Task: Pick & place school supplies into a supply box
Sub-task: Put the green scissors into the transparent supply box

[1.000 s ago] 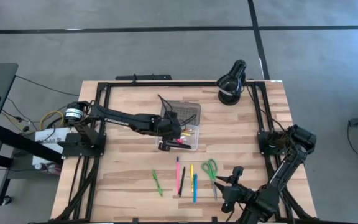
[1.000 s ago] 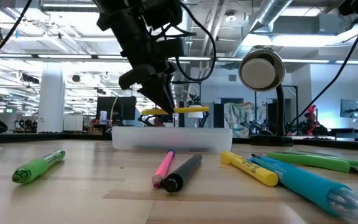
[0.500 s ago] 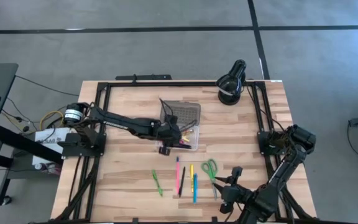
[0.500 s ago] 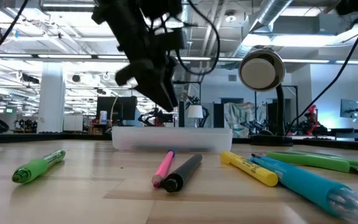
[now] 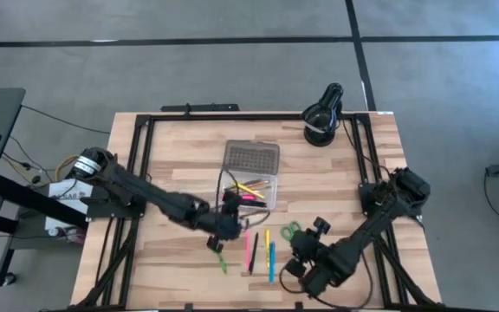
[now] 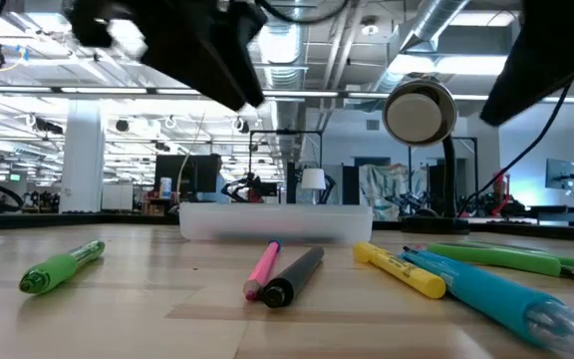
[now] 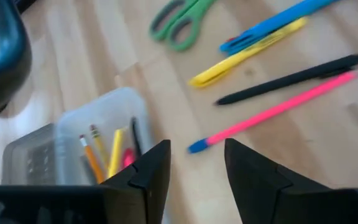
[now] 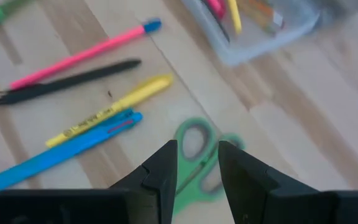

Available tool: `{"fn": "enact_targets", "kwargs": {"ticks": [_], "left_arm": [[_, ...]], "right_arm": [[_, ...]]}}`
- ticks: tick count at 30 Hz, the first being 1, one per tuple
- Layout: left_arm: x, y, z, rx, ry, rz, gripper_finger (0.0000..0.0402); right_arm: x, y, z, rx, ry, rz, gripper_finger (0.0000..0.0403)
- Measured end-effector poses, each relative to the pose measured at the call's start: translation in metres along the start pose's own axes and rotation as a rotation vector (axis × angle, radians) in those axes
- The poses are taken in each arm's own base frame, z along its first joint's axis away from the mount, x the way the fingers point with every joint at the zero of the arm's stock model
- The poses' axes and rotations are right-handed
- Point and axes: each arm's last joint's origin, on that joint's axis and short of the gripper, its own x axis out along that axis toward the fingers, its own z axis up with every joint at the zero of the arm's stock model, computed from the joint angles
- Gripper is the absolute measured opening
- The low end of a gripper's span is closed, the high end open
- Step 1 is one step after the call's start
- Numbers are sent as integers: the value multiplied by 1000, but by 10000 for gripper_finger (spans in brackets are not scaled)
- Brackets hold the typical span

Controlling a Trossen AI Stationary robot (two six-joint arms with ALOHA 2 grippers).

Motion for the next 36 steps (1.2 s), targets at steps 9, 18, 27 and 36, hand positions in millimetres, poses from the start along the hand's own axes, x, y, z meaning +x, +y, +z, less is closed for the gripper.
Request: {"fn": "enact_targets", "kwargs": {"ticks": [9,18,27,36], "left_arm": [[-5,-70,-30,-6,30,131,144],[-39,-100,-61,-35,-54,388,143],[-82,-118,-97,-96,-209,456,143],[-95,-119,-109,-146,-289,469,143]], "right_arm": [[27,-14,29,60,143,-25,111],[48,-28,50,146,277,-23,118],[52,-27,54,252,335,22,165],[61,-29,38,294,394,1,193]]}}
